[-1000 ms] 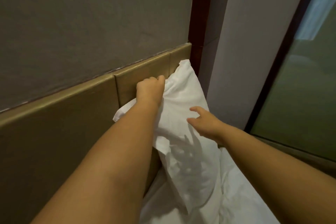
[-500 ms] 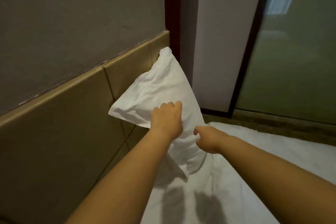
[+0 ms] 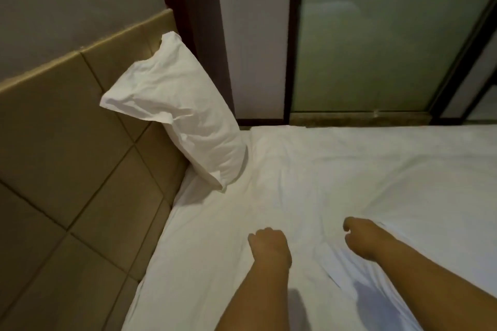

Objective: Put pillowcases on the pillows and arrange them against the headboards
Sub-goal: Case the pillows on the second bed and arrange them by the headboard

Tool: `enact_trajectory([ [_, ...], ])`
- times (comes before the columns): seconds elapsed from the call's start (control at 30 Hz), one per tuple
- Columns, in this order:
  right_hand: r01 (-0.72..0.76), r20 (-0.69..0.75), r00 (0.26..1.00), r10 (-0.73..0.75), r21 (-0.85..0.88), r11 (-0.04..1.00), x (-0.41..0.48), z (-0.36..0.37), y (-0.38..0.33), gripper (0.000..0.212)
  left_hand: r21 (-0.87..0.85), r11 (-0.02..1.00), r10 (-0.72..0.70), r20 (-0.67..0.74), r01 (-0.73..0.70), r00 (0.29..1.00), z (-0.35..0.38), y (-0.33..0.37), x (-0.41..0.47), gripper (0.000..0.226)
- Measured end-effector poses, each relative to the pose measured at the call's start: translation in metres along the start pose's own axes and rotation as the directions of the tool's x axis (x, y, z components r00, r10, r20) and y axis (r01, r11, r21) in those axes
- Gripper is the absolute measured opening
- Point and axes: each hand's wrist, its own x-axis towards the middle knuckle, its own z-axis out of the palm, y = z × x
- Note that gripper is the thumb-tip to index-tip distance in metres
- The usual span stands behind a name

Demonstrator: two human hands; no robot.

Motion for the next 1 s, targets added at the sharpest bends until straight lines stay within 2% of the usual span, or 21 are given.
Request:
enact_trajectory([
  [0.1, -0.059, -0.028, 0.998, 0.060, 0.021, 0.998, -0.048, 0.016, 0.072, 0.030, 0.024, 0.998, 0.055, -0.118, -0.053, 0.992, -0.003, 0.057, -0.032, 0.034],
  [0.2, -0.098, -0.050, 0.994, 0.101, 0.060, 0.993, -0.097, 0.034, 0.141, 0.032, 0.025, 0.994, 0.110, -0.178, -0.107, 0.978, 0.009, 0.124, -0.068, 0.031],
  [0.5, -0.279, -0.046, 0.953, 0.298, 0.241, 0.929, -0.225, 0.088, 0.321, 0.023, 0.071, 0.940, 0.340, -0.182, -0.333, 0.923, 0.089, 0.314, -0.182, 0.030],
  [0.67, -0.312, -0.053, 0.934, 0.353, 0.361, 0.879, -0.253, 0.099, 0.370, 0.023, 0.070, 0.933, 0.360, -0.135, -0.354, 0.923, 0.105, 0.359, -0.214, 0.032],
  [0.87, -0.298, -0.036, 0.923, 0.384, 0.566, 0.768, -0.251, 0.114, 0.391, 0.023, 0.157, 0.934, 0.335, -0.058, -0.322, 0.941, 0.126, 0.376, -0.214, 0.036],
  [1.0, -0.285, -0.013, 0.930, 0.368, 0.605, 0.743, -0.239, 0.116, 0.410, 0.024, 0.199, 0.924, 0.332, 0.011, -0.327, 0.943, 0.146, 0.398, -0.203, 0.037],
])
